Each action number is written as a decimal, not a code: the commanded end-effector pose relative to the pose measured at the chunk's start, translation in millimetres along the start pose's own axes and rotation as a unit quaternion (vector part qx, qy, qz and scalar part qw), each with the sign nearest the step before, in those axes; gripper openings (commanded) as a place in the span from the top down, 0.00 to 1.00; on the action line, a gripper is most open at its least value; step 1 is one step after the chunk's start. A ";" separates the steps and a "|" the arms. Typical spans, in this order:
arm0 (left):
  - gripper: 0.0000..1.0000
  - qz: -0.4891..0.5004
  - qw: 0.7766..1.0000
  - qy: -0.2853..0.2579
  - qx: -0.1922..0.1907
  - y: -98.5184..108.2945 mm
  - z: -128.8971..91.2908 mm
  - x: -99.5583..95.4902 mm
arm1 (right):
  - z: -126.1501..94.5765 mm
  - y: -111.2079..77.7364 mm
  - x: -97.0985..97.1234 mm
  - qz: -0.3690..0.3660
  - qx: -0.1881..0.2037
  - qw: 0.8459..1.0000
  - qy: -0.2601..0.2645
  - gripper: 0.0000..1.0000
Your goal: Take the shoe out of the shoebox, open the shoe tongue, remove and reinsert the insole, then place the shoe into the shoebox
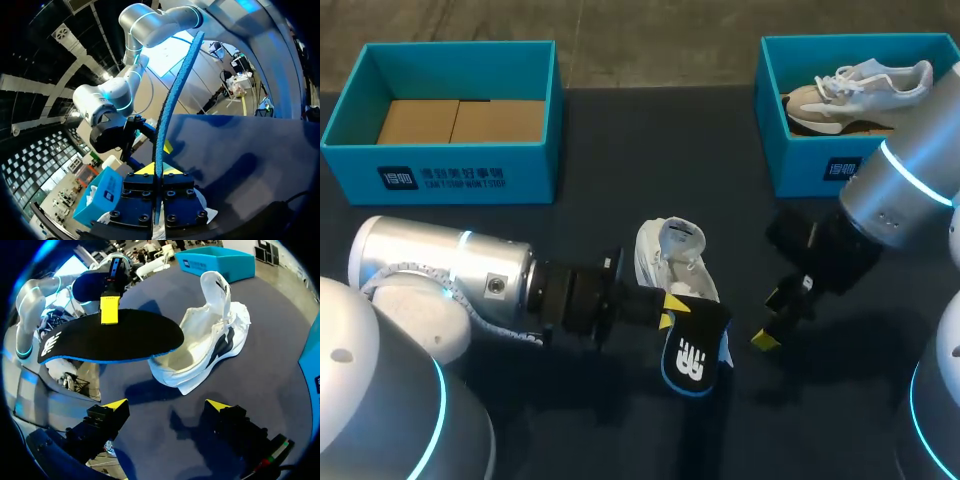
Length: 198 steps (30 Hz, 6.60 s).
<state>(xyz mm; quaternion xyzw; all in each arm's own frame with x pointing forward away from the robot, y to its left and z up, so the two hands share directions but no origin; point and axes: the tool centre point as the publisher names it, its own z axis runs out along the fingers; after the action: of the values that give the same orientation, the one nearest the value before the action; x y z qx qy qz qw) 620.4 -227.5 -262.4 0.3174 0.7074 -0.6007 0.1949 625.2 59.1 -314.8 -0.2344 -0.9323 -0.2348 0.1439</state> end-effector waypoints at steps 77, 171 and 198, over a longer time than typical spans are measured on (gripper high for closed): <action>1.00 -0.137 0.988 -0.063 -0.016 49.7 26.6 9.1 | 20.3 -7.1 -11.5 -0.155 0.012 0.986 -0.060 0.00; 1.00 -0.085 0.982 -0.098 -0.135 110.0 20.8 11.5 | 22.8 0.7 -20.2 -0.177 0.020 0.981 -0.070 0.00; 0.66 -0.084 0.986 -0.090 -0.111 80.8 31.5 9.5 | 22.8 0.7 -20.2 -0.177 0.020 0.981 -0.070 0.00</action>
<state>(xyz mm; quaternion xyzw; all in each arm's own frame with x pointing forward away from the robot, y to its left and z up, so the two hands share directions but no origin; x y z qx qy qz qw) 667.4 -246.0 -335.7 0.1794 0.7701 -0.5629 0.2406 639.5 62.0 -340.6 -0.0773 -0.9709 -0.2230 0.0402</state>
